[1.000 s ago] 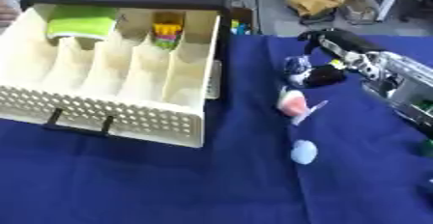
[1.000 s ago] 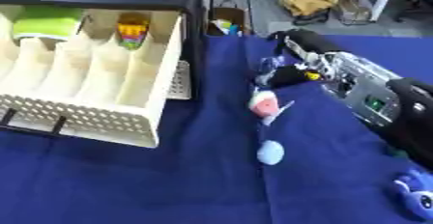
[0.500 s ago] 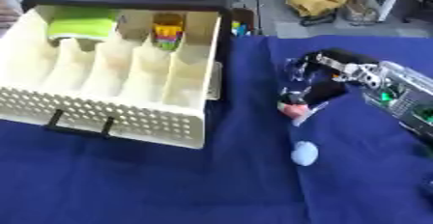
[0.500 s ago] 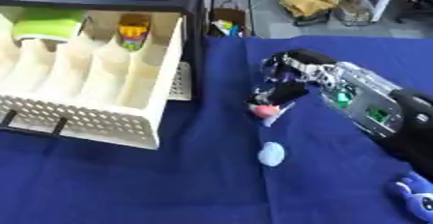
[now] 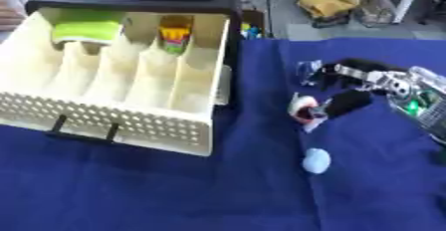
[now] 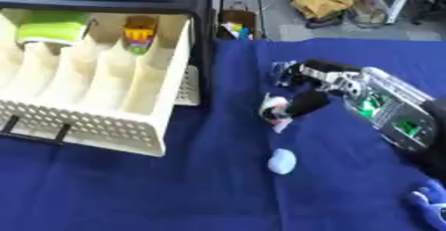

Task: Pick up objects from table and place into drawer.

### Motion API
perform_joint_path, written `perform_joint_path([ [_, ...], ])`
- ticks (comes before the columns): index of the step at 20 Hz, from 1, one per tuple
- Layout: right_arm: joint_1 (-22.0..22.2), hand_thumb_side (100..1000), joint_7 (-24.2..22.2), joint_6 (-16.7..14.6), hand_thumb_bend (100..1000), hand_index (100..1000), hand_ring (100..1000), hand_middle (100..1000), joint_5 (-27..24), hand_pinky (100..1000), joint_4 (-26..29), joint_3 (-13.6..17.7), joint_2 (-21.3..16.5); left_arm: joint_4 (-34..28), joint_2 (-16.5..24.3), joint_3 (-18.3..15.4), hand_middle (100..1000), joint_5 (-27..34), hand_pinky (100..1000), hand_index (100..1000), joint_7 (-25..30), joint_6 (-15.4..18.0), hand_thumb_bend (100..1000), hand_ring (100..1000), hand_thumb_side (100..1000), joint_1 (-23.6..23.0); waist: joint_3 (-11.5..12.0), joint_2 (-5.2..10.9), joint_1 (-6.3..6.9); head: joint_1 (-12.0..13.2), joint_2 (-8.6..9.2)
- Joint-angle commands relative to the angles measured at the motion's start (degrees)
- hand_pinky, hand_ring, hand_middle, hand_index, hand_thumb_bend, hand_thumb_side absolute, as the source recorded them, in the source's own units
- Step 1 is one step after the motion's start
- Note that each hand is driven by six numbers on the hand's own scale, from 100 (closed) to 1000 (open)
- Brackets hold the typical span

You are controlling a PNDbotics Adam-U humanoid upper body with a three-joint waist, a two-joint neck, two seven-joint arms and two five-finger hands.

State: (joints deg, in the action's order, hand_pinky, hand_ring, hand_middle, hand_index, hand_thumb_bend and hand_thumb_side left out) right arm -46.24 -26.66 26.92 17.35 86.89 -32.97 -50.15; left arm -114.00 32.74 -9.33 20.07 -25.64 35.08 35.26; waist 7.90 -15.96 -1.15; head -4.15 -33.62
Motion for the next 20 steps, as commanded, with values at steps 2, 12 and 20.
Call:
perform_joint_path([
  [2, -0.38, 496, -3.49, -0.55, 609, 892, 870, 701, 3.01, 820, -0.48, 1.95, -1.70, -0.59, 1.07, -0.27, 568, -0.22, 408, 763, 0.00, -0.09, 179, 491, 980, 0.41, 0.16, 0.84, 0.26, 0.13, 0.69],
  [12, -1.44, 498, -16.21, -2.16, 623, 910, 870, 730, 10.25, 818, -3.55, 5.82, 0.61, -0.59, 0.79, -0.32, 568, -0.31, 399, 762, -0.07, -0.06, 179, 489, 982, 0.17, 0.45, 0.52, 0.36, 0.15, 1.03],
  [20, -1.94, 521, -18.65, -1.87, 661, 919, 866, 723, 11.86, 811, -4.09, 7.38, 2.28, -0.59, 0.56, -0.35, 569, -0.50, 399, 762, -0.20, -0.06, 178, 488, 984, 0.11, 0.73, 0.02, 0.27, 0.28, 1.34],
])
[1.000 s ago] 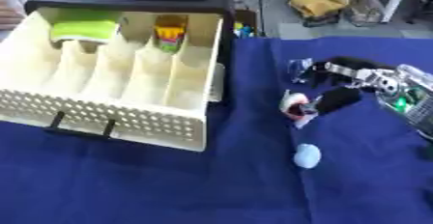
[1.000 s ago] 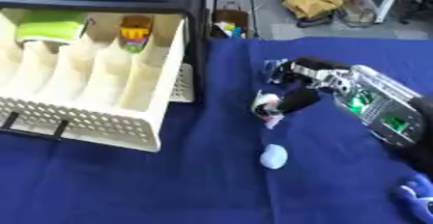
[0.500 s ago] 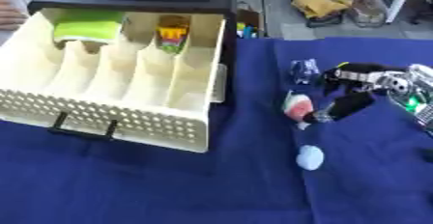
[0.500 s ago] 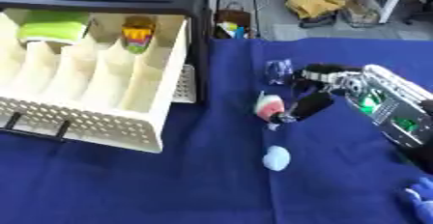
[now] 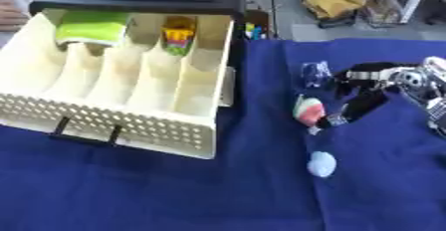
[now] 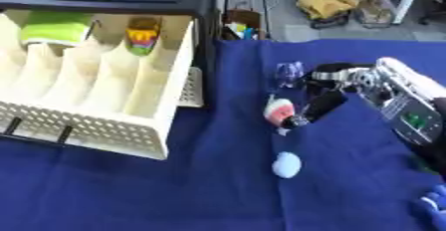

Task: Pick up objects from table and place into drawer.

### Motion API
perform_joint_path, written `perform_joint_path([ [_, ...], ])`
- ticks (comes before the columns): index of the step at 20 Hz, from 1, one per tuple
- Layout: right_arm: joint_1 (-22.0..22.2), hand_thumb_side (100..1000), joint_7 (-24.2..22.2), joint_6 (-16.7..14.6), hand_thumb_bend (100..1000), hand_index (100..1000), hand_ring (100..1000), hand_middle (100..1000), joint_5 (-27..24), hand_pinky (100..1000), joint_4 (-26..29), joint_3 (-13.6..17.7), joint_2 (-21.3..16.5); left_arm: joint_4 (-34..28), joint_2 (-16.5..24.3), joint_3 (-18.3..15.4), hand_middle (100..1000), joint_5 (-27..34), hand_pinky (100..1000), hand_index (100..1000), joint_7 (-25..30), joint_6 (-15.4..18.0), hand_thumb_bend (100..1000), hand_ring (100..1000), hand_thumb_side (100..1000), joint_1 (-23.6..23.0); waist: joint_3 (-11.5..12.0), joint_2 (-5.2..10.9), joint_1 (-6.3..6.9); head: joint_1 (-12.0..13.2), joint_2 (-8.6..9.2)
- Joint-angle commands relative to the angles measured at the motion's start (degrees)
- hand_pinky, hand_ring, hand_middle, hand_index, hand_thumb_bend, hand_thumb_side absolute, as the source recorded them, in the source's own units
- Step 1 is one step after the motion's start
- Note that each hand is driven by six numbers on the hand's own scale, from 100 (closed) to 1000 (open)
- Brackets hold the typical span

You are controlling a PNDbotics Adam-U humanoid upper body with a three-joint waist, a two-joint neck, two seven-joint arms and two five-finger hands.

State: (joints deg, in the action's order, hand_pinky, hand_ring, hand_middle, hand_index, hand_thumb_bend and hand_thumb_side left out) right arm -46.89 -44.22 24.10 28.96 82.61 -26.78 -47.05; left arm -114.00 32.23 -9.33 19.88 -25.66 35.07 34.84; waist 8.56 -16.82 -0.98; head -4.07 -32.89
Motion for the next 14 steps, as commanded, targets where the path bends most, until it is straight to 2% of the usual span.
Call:
perform_joint_path([
  [1, -1.31, 521, -1.03, 1.06, 661, 919, 866, 723, 0.11, 811, 0.27, 1.21, -0.77, -0.59, 1.06, -0.35, 569, -0.34, 399, 762, -0.19, -0.05, 178, 488, 984, 0.53, 0.09, 0.84, 0.08, 0.22, 0.64],
  [14, -1.54, 525, 0.88, 2.68, 681, 915, 861, 711, 0.15, 804, -1.57, 0.93, 1.33, -0.59, 0.86, -0.29, 569, -0.48, 397, 762, -0.26, -0.11, 177, 487, 985, 0.51, 0.55, 0.53, -0.06, -0.27, 1.08],
])
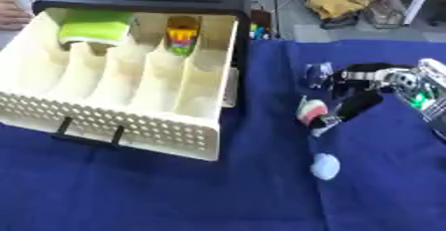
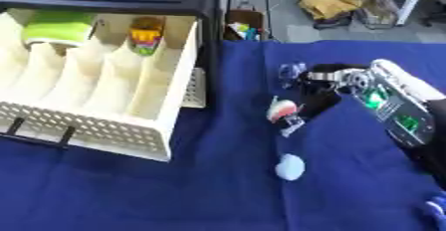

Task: Pick up objects from table and place into drawer.

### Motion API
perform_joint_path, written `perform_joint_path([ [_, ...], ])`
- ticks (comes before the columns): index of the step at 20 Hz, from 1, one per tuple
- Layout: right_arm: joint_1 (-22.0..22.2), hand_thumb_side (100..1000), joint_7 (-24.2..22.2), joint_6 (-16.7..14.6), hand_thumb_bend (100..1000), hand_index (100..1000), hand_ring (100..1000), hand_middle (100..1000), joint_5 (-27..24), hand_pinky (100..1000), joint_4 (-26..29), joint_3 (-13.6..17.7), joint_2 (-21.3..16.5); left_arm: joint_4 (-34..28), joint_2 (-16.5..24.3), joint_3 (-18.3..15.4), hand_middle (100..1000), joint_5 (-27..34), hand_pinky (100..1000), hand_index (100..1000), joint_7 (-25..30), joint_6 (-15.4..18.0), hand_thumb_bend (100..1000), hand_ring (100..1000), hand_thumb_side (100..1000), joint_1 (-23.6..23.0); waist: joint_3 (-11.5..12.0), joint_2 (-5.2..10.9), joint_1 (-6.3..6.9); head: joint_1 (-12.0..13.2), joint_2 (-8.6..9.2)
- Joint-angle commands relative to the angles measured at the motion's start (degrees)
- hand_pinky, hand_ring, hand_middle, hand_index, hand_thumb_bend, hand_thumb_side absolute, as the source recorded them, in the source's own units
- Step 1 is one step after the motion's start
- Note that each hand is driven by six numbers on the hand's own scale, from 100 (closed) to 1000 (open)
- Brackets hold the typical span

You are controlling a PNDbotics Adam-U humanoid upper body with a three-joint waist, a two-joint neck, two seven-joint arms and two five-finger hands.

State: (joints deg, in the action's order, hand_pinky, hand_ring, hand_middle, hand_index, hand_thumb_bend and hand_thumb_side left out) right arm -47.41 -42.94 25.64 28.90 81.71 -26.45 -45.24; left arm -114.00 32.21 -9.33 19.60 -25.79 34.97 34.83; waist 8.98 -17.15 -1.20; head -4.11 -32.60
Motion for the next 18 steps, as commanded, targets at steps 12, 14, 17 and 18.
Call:
perform_joint_path([
  [12, -0.53, 491, 1.11, 0.99, 658, 864, 848, 680, 0.97, 788, -4.21, -0.17, 1.91, -0.59, 0.71, -0.27, 570, -0.14, 395, 762, -0.02, -0.01, 177, 486, 987, 0.51, 0.41, 0.64, 0.34, -0.48, 1.27],
  [14, -0.35, 485, 1.09, 0.80, 655, 851, 845, 675, 1.41, 783, -5.04, -0.29, 2.23, -0.59, 0.70, -0.28, 570, -0.13, 395, 762, 0.01, 0.00, 176, 486, 987, 0.47, 0.49, 0.62, 0.34, -0.47, 1.30],
  [17, -0.34, 472, 1.32, 0.66, 636, 814, 830, 629, 1.59, 767, -5.67, -0.28, 2.67, -0.59, 0.68, -0.30, 570, -0.10, 393, 762, 0.01, -0.01, 176, 486, 987, 0.45, 0.54, 0.64, 0.33, -0.44, 1.32],
  [18, -0.39, 465, 1.54, 0.71, 623, 797, 822, 606, 1.62, 760, -5.76, -0.24, 2.78, -0.59, 0.67, -0.28, 570, -0.09, 393, 761, 0.03, -0.03, 176, 486, 987, 0.44, 0.54, 0.65, 0.32, -0.45, 1.35],
])
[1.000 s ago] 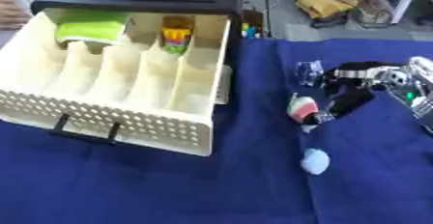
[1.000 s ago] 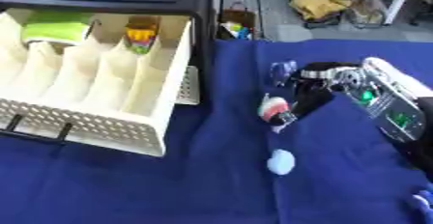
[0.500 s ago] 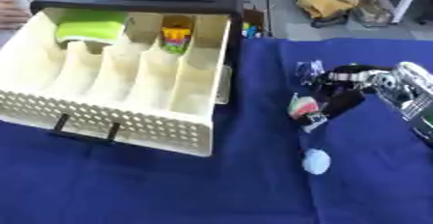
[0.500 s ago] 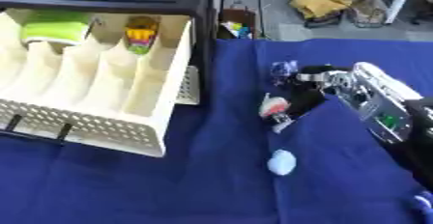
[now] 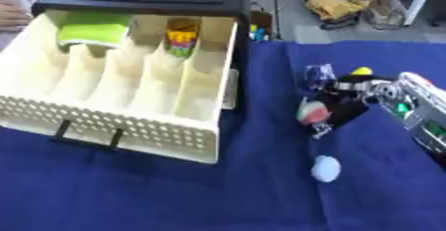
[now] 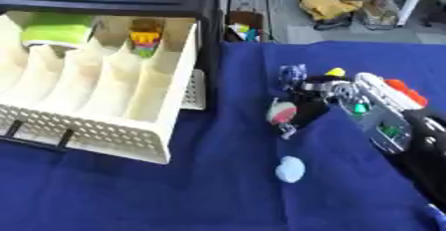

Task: Pick up objects from table and place into drawer.

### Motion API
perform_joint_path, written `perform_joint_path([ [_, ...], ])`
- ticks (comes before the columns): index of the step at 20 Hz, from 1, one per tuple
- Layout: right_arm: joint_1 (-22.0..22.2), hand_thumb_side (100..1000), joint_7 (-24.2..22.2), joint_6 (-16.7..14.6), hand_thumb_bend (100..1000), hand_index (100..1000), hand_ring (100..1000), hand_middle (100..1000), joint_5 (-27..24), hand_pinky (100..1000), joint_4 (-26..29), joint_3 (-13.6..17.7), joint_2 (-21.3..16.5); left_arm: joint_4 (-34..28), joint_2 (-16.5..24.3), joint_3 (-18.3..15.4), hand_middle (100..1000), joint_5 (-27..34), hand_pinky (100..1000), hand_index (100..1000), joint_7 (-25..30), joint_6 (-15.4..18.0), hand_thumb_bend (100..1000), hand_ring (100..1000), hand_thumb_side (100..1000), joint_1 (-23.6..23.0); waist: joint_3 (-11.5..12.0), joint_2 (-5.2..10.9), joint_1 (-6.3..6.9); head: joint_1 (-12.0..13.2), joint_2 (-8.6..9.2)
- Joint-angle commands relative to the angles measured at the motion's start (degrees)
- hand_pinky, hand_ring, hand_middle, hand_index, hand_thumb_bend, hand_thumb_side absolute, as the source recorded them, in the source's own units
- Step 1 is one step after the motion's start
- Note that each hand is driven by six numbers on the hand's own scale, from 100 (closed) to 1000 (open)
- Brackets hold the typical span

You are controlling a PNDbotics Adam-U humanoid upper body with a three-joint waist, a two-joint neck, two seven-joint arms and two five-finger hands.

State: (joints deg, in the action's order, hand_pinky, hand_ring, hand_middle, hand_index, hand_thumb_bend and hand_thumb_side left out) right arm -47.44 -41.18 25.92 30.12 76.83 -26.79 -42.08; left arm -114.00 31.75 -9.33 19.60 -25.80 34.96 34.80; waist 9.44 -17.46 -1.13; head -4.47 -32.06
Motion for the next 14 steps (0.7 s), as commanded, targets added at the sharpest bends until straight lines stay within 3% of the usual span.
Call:
perform_joint_path([
  [1, -0.40, 460, 0.10, 0.52, 602, 769, 808, 580, 0.42, 749, -0.94, 0.14, -0.30, -0.59, 1.13, -0.28, 570, -0.08, 392, 761, 0.05, -0.03, 176, 486, 987, 0.46, 0.08, 0.97, 0.24, -0.11, 0.84],
  [6, -0.37, 448, 2.60, 1.15, 564, 698, 755, 516, 0.50, 703, -0.61, 0.17, -0.24, -0.59, 1.15, -0.26, 570, -0.06, 389, 760, 0.12, -0.07, 176, 486, 988, 0.43, 0.03, 0.99, 0.18, -0.08, 0.85],
  [13, -0.11, 409, 3.82, 1.39, 556, 692, 744, 510, 0.34, 690, -0.69, -0.19, -0.17, -0.59, 1.14, -0.29, 570, -0.10, 389, 760, 0.16, -0.10, 177, 485, 988, 0.38, 0.12, 0.97, 0.11, -0.08, 0.89],
  [14, 0.06, 302, 3.81, 1.47, 433, 651, 696, 474, 0.46, 650, -0.89, -0.33, -0.14, -0.59, 1.16, -0.31, 570, -0.10, 389, 760, 0.16, -0.09, 176, 486, 988, 0.38, 0.17, 0.98, 0.07, -0.07, 0.92],
])
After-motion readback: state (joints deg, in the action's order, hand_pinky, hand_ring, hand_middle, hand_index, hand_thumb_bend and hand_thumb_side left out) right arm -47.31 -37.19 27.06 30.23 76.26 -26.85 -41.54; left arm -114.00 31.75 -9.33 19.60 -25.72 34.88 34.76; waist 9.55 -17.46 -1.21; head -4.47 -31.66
